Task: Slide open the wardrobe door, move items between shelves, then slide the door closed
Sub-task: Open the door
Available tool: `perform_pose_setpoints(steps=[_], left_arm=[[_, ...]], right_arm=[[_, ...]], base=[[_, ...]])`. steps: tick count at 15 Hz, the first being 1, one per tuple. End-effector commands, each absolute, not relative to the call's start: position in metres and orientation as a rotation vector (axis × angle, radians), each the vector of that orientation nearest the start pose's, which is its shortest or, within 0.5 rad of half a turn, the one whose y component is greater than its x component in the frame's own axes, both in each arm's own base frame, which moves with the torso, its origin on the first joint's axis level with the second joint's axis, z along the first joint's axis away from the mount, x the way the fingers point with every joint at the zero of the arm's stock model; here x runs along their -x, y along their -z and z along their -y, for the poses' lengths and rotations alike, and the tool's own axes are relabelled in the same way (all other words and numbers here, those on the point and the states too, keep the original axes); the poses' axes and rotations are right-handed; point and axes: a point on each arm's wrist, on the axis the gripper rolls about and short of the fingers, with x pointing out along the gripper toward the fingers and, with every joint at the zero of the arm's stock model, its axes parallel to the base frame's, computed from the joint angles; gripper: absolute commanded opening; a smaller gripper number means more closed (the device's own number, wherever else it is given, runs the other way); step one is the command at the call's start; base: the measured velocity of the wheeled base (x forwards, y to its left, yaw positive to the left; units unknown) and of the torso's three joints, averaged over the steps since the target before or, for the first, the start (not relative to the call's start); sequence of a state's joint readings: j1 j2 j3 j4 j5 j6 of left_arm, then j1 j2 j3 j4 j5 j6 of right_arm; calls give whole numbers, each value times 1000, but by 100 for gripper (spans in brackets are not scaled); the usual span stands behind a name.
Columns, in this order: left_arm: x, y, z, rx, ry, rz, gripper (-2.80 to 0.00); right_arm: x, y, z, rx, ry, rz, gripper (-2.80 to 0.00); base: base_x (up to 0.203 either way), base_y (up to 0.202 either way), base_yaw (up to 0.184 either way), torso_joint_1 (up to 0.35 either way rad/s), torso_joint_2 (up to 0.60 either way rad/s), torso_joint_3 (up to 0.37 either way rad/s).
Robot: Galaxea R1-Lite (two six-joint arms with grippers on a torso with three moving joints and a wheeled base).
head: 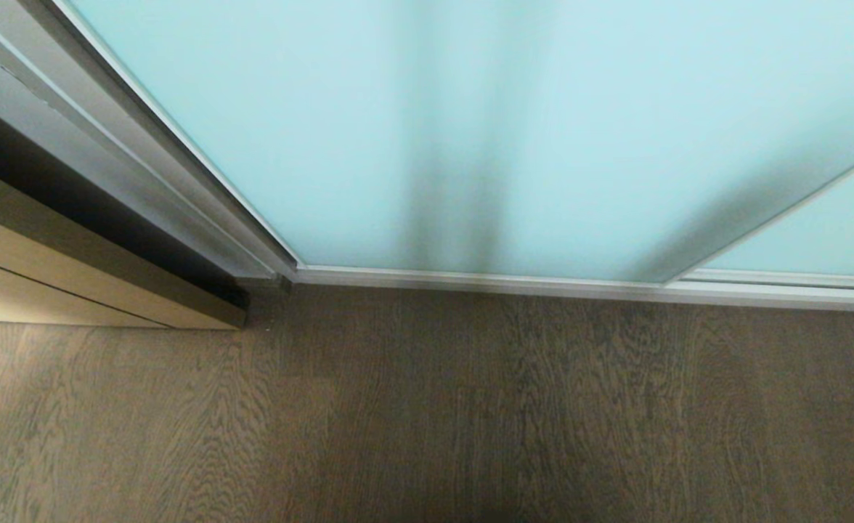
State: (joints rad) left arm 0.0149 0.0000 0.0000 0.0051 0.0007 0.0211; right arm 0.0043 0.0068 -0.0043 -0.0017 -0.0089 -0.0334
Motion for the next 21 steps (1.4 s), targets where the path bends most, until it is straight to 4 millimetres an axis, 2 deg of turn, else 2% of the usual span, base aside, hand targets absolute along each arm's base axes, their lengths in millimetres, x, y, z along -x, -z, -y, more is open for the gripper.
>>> perform_pose_setpoints(steps=[1,21], left_arm=[[23,-74,0,-21,-15,-9,-280],[23,-74,0,-22,-17,-10,-280]], right_arm=[[23,-75,0,21,5,-2,-280],[23,-75,0,12,5,-2,-280]], base=[[0,0,0,0,0,0],[0,0,0,0,0,0]])
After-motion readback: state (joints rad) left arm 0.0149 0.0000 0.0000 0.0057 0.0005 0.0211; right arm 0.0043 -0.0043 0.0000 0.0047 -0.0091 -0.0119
